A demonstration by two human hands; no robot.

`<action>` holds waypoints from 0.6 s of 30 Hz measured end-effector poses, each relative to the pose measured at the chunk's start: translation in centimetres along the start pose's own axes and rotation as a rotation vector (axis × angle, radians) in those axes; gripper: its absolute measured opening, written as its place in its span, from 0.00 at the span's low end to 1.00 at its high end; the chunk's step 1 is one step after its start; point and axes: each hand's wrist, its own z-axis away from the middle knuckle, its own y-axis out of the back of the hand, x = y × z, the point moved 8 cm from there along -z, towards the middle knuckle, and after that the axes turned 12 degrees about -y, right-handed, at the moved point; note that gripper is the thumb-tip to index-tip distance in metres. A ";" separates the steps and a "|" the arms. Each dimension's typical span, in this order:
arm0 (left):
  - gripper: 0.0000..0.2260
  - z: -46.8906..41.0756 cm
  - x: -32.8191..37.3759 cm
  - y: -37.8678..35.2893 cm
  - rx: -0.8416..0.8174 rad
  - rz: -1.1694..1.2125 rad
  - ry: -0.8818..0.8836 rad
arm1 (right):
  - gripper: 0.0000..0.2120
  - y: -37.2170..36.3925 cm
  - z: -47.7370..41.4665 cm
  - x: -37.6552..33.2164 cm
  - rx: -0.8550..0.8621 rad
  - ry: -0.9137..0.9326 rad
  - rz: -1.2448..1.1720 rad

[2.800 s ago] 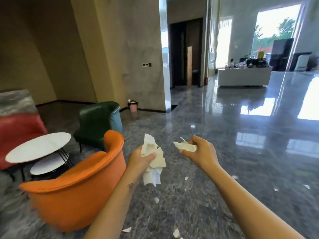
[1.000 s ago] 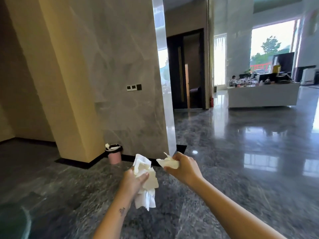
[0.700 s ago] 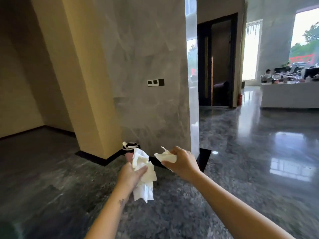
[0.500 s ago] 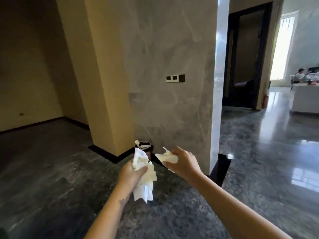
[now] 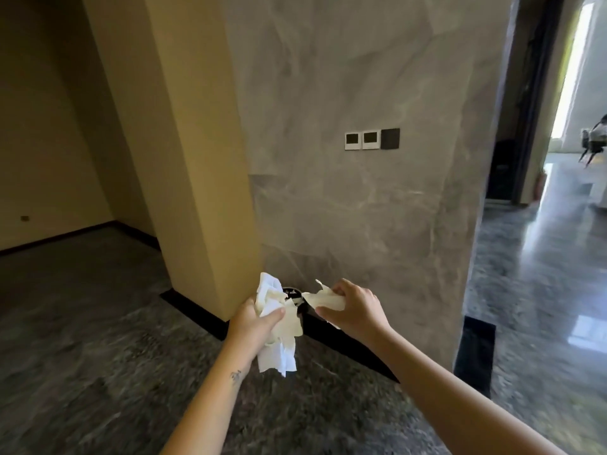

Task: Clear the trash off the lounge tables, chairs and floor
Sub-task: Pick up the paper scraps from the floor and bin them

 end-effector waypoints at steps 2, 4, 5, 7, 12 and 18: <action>0.06 -5.2 -2.0 -0.8 -0.015 -0.013 0.004 | 0.19 -2.1 -5.3 -0.1 0.005 -0.004 0.001; 0.06 -10.6 -4.5 -1.5 -0.020 -0.018 0.013 | 0.19 -4.7 -10.9 -0.2 0.007 0.003 -0.003; 0.06 -13.4 -5.8 -1.9 -0.022 -0.020 0.015 | 0.19 -6.2 -13.9 -0.3 0.005 0.011 -0.004; 0.05 -19.2 -8.1 -2.7 -0.031 -0.028 0.007 | 0.20 -8.9 -20.0 -0.5 0.001 0.018 -0.011; 0.04 -34.1 -12.2 -3.7 -0.041 -0.067 0.021 | 0.20 -14.2 -35.4 -3.0 -0.042 0.038 -0.026; 0.09 -49.2 -17.4 -2.5 0.018 -0.142 0.087 | 0.18 -20.6 -49.7 -6.7 -0.124 0.073 -0.023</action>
